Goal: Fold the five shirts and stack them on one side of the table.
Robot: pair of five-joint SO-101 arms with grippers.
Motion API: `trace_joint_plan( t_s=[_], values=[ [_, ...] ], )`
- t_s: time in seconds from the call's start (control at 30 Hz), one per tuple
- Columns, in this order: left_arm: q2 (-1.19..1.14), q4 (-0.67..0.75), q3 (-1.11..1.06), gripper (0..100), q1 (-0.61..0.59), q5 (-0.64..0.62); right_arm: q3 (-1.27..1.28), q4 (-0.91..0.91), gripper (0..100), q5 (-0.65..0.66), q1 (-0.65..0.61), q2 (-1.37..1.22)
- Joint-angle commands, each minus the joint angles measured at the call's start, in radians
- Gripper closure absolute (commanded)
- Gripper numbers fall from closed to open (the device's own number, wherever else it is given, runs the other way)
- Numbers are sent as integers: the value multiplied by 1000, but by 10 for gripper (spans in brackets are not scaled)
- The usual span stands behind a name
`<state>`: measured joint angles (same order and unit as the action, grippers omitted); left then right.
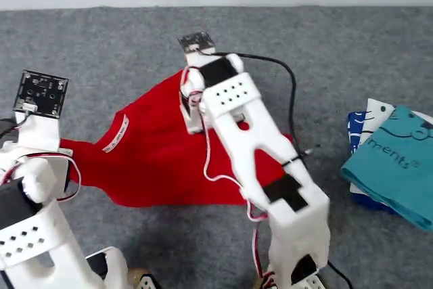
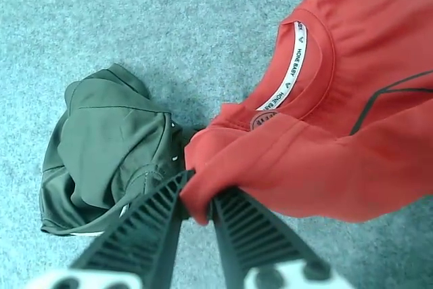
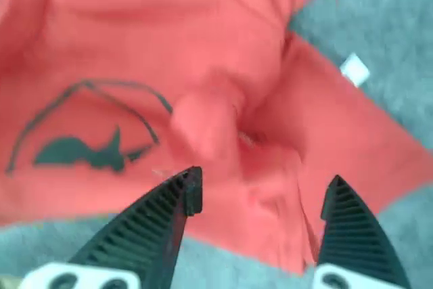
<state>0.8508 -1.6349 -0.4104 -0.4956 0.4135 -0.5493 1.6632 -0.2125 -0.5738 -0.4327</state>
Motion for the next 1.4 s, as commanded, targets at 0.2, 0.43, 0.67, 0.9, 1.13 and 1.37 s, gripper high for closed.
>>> trace_joint_plan(
  t_s=[0.2,0.43,0.67,0.9,1.13,1.37],
  values=[
    [2,-2,2,986,-8,3,-384,41,719,-15,-44,-278],
    [2,0,2,986,-8,3,-410,101,722,-17,-54,-420],
    [2,-2,2,986,-8,3,-431,130,952,18,-45,-443],
    [2,-2,4,986,-8,3,-497,131,989,74,33,-332],
    [2,32,82,986,-8,-41,-494,131,989,158,122,-56],
    [0,124,278,985,-2,-127,-499,130,989,163,217,242]
  ],
)
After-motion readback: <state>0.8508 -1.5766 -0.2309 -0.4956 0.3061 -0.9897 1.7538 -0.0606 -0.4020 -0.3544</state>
